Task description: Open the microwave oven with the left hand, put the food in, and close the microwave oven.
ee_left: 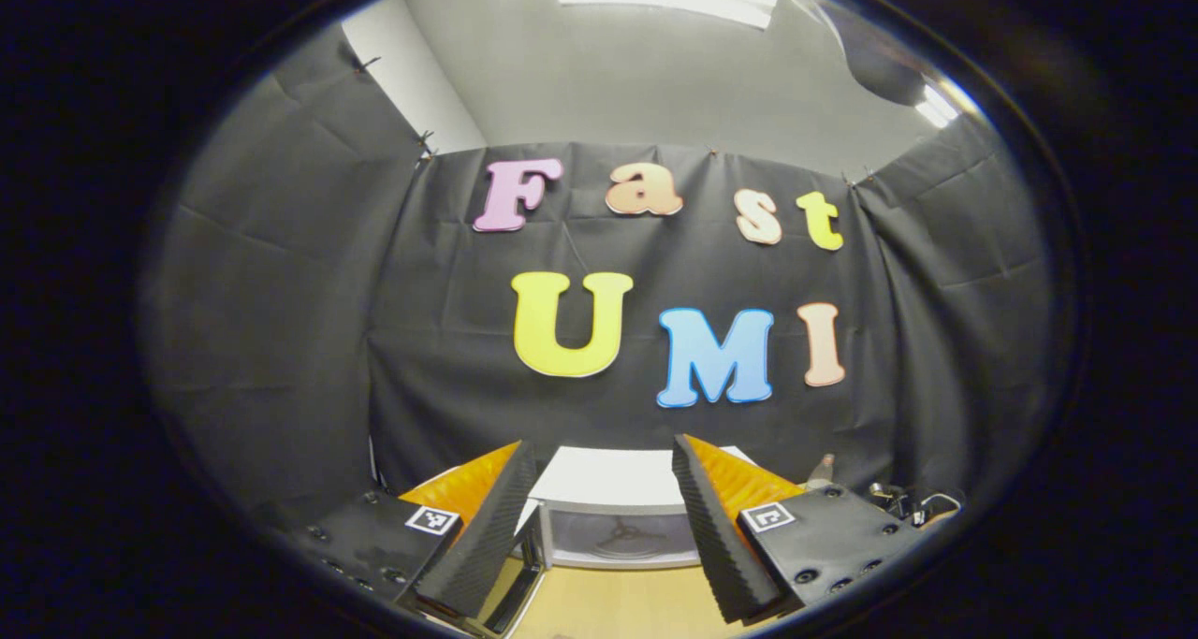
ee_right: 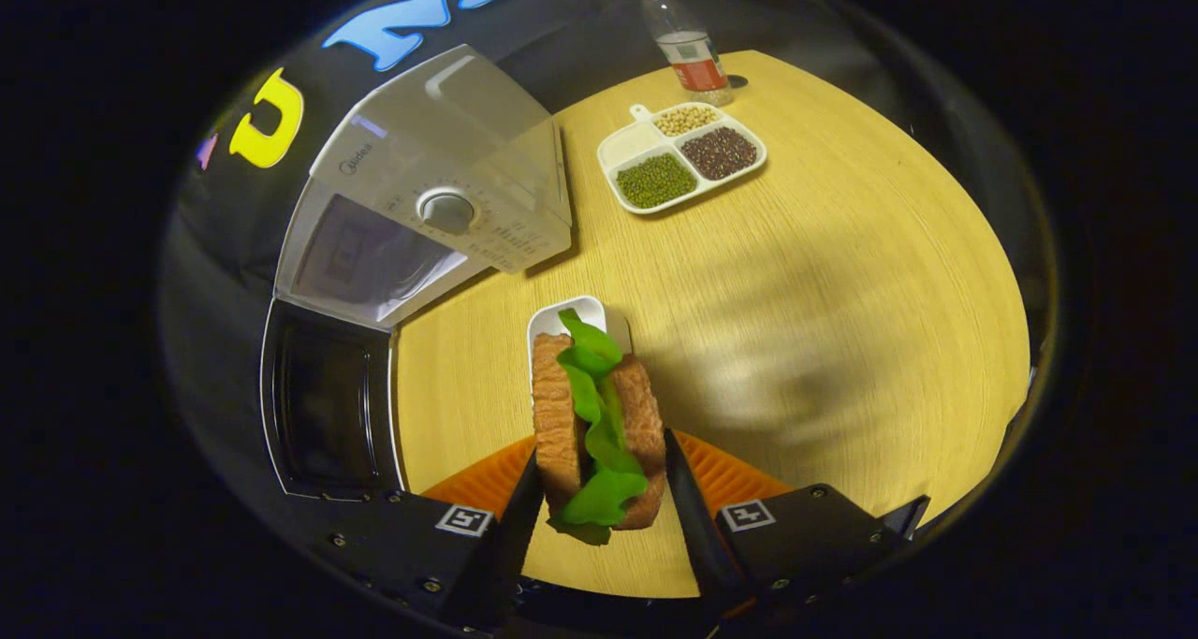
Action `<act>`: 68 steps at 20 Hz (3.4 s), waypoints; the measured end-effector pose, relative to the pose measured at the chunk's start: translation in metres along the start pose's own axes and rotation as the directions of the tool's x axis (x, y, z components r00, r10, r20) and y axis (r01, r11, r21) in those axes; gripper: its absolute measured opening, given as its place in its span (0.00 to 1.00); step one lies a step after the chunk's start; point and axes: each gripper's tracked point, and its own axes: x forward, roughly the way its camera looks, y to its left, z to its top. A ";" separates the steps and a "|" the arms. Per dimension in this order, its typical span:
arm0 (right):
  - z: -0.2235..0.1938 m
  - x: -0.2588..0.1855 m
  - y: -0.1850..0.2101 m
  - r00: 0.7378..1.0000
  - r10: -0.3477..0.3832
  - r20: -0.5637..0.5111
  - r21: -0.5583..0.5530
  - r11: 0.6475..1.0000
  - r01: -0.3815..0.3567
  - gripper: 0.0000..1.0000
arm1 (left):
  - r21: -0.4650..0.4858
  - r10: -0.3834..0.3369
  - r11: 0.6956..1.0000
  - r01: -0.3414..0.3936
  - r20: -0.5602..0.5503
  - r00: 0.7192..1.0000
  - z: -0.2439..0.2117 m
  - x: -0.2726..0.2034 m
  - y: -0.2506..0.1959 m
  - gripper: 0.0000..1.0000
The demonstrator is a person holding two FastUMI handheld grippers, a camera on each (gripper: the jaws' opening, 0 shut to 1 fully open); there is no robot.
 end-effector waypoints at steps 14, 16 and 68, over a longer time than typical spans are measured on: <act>0.015 -0.068 0.136 0.942 0.222 0.252 0.090 0.964 -0.251 0.30 | -0.079 -0.129 0.988 0.131 0.025 0.991 0.010 0.027 0.102 0.94; 0.013 -0.066 0.170 0.914 0.292 0.282 0.103 0.938 -0.332 0.30 | -0.080 -0.139 0.987 0.141 0.028 0.990 0.012 0.026 0.118 0.94; 0.092 -0.002 0.246 0.700 0.043 0.713 -0.105 0.993 0.046 0.75 | -0.128 -0.197 0.974 0.185 -0.087 0.977 -0.043 0.049 0.168 0.94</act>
